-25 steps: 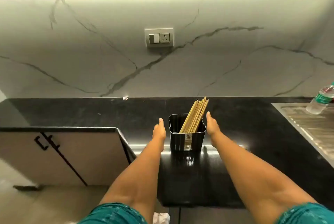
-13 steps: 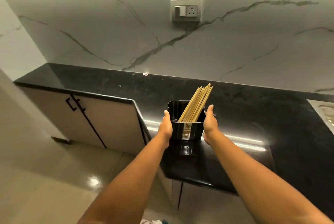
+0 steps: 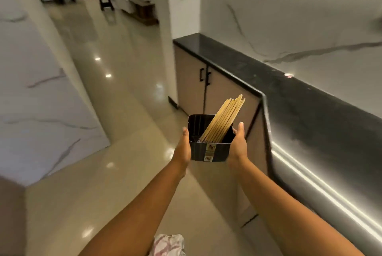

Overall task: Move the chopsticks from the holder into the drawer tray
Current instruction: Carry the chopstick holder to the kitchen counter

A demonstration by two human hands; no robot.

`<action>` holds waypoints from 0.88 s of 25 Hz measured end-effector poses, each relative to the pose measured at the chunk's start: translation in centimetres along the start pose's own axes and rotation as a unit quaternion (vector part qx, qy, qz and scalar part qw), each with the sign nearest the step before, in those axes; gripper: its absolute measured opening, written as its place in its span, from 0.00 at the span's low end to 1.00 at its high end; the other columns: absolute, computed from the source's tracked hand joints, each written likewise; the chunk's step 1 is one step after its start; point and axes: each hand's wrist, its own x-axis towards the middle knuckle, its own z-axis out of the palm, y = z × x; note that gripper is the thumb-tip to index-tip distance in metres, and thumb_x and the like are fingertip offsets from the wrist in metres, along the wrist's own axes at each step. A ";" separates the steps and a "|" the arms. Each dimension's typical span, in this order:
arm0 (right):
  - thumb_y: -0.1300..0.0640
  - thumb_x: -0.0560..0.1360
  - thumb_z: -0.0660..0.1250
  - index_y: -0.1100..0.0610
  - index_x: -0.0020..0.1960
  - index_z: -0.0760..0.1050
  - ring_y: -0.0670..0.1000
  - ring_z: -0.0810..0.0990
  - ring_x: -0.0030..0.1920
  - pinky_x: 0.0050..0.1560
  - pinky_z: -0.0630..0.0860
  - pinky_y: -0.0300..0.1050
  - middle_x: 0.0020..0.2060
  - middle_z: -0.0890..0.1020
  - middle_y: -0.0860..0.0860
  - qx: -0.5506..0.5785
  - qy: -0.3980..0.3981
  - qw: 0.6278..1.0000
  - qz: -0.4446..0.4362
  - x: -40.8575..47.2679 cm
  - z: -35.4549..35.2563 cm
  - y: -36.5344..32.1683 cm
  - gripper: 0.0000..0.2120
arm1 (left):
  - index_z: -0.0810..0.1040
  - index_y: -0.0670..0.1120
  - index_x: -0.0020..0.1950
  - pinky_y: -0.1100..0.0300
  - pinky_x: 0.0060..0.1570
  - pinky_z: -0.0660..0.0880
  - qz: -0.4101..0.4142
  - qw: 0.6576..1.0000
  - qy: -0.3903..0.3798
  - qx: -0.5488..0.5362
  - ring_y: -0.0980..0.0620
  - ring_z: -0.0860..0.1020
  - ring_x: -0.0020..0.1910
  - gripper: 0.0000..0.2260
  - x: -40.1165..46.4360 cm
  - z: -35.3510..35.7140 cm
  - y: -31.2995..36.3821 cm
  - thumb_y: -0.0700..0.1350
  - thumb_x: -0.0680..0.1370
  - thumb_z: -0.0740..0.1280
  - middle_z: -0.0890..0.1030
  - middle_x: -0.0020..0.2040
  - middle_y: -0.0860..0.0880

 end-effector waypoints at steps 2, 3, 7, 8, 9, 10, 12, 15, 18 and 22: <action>0.31 0.76 0.49 0.49 0.63 0.76 0.52 0.81 0.55 0.45 0.78 0.49 0.55 0.83 0.51 -0.020 -0.078 0.997 0.017 -3.4 5.1 3.5 0.31 | 0.59 0.58 0.75 0.52 0.65 0.58 0.008 0.997 0.075 0.004 0.47 0.63 0.72 0.30 -3.2 -6.5 -2.3 0.68 0.76 0.41 0.66 0.74 0.48; 0.31 0.76 0.49 0.49 0.62 0.76 0.52 0.81 0.54 0.44 0.77 0.47 0.54 0.83 0.50 -0.028 -0.118 0.992 0.023 -5.7 8.0 5.6 0.30 | 0.60 0.58 0.74 0.51 0.66 0.58 0.010 0.993 0.114 -0.002 0.48 0.63 0.72 0.31 -5.5 -10.3 -3.7 0.68 0.76 0.41 0.66 0.74 0.48; 0.32 0.77 0.48 0.48 0.55 0.80 0.51 0.83 0.51 0.45 0.78 0.46 0.51 0.85 0.51 -0.083 -0.257 0.960 0.073 -16.9 19.1 13.6 0.29 | 0.69 0.58 0.69 0.55 0.64 0.60 0.013 0.967 0.244 -0.075 0.53 0.68 0.66 0.28 -17.3 -24.8 -9.0 0.67 0.77 0.44 0.72 0.69 0.50; 0.32 0.76 0.48 0.48 0.53 0.80 0.52 0.84 0.50 0.46 0.78 0.46 0.49 0.85 0.51 -0.096 -0.291 0.947 0.094 -20.7 21.8 15.8 0.28 | 0.70 0.57 0.68 0.54 0.65 0.61 0.016 0.957 0.273 -0.092 0.52 0.68 0.67 0.28 -21.0 -28.5 -10.5 0.67 0.77 0.44 0.73 0.67 0.50; 0.32 0.77 0.49 0.48 0.52 0.80 0.52 0.84 0.50 0.46 0.78 0.47 0.49 0.86 0.51 -0.108 -0.325 0.933 0.112 -24.2 24.2 17.9 0.28 | 0.70 0.56 0.68 0.52 0.67 0.61 0.015 0.947 0.303 -0.108 0.50 0.68 0.68 0.29 -24.6 -31.7 -11.8 0.67 0.77 0.44 0.74 0.67 0.50; 0.32 0.77 0.49 0.48 0.53 0.80 0.53 0.84 0.51 0.48 0.78 0.48 0.50 0.85 0.51 -0.119 -0.360 0.917 0.122 -27.8 26.5 19.9 0.27 | 0.70 0.55 0.69 0.50 0.69 0.60 0.009 0.934 0.335 -0.126 0.49 0.67 0.69 0.29 -28.2 -34.5 -12.9 0.67 0.77 0.44 0.73 0.68 0.49; 0.34 0.78 0.49 0.49 0.55 0.80 0.52 0.83 0.52 0.47 0.78 0.46 0.52 0.85 0.52 -0.135 -0.425 0.886 0.126 -35.2 30.8 23.6 0.27 | 0.67 0.53 0.72 0.48 0.70 0.58 -0.004 0.899 0.408 -0.161 0.47 0.65 0.71 0.31 -35.6 -39.6 -15.1 0.67 0.77 0.45 0.70 0.71 0.48; 0.33 0.77 0.48 0.47 0.55 0.80 0.48 0.84 0.50 0.44 0.76 0.43 0.51 0.85 0.49 -0.179 -0.521 0.826 0.123 -46.7 36.3 28.3 0.27 | 0.66 0.52 0.72 0.50 0.69 0.57 0.005 0.832 0.512 -0.214 0.47 0.65 0.71 0.30 -46.6 -45.3 -18.2 0.66 0.77 0.44 0.68 0.72 0.47; 0.31 0.76 0.48 0.48 0.58 0.79 0.51 0.82 0.53 0.51 0.77 0.50 0.52 0.84 0.51 -0.221 -0.618 0.738 0.158 -57.1 40.2 32.8 0.30 | 0.69 0.54 0.70 0.48 0.69 0.59 0.018 0.748 0.614 -0.250 0.46 0.67 0.70 0.27 -56.7 -49.6 -21.4 0.64 0.78 0.45 0.70 0.71 0.47; 0.33 0.78 0.48 0.50 0.64 0.76 0.51 0.79 0.55 0.46 0.73 0.47 0.57 0.82 0.52 -0.271 -0.695 0.646 0.163 -69.3 44.6 38.8 0.29 | 0.67 0.53 0.71 0.47 0.70 0.61 0.016 0.665 0.689 -0.288 0.45 0.67 0.70 0.28 -67.4 -54.3 -26.0 0.65 0.78 0.45 0.70 0.71 0.47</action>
